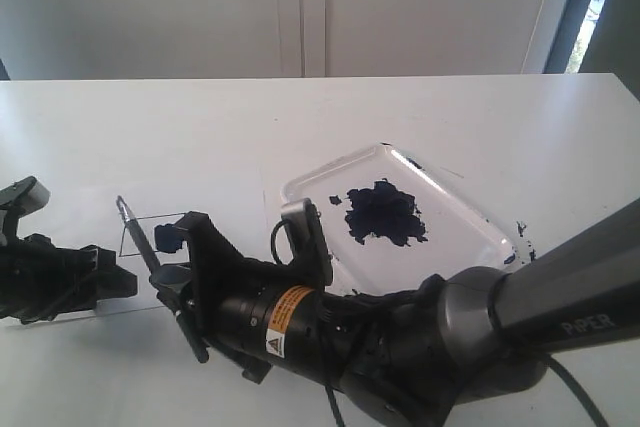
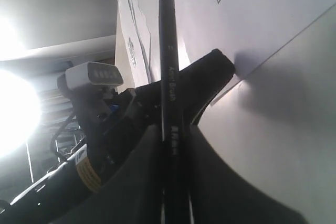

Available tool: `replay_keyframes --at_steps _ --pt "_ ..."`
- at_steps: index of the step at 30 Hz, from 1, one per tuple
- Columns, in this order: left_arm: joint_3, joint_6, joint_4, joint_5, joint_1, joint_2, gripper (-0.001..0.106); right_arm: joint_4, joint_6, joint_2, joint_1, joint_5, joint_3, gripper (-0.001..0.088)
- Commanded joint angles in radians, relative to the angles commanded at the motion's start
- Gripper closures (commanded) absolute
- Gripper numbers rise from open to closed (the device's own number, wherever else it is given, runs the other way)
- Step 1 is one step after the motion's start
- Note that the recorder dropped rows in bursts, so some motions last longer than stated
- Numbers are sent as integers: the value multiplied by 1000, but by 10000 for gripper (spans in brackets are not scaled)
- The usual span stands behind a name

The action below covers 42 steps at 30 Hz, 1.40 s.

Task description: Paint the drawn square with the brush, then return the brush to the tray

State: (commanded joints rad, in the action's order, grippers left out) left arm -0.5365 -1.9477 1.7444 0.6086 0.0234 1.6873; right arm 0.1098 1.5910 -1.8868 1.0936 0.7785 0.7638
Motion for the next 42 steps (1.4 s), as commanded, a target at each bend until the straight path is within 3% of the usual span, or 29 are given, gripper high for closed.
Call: replay_keyframes --at_steps 9,19,27,37,42 --pt "-2 23 0 -18 0 -143 673 106 -4 49 -45 -90 -8 868" --pt "-2 19 0 -83 0 -215 531 137 7 51 -47 -90 -8 868" --pt "-2 33 0 -190 0 -195 528 174 47 56 -47 -90 -8 868" --pt "-2 54 0 -195 0 -12 528 189 43 102 -47 -128 -8 868" --pt "0 54 0 -195 0 80 528 275 99 105 -47 -128 -8 868"
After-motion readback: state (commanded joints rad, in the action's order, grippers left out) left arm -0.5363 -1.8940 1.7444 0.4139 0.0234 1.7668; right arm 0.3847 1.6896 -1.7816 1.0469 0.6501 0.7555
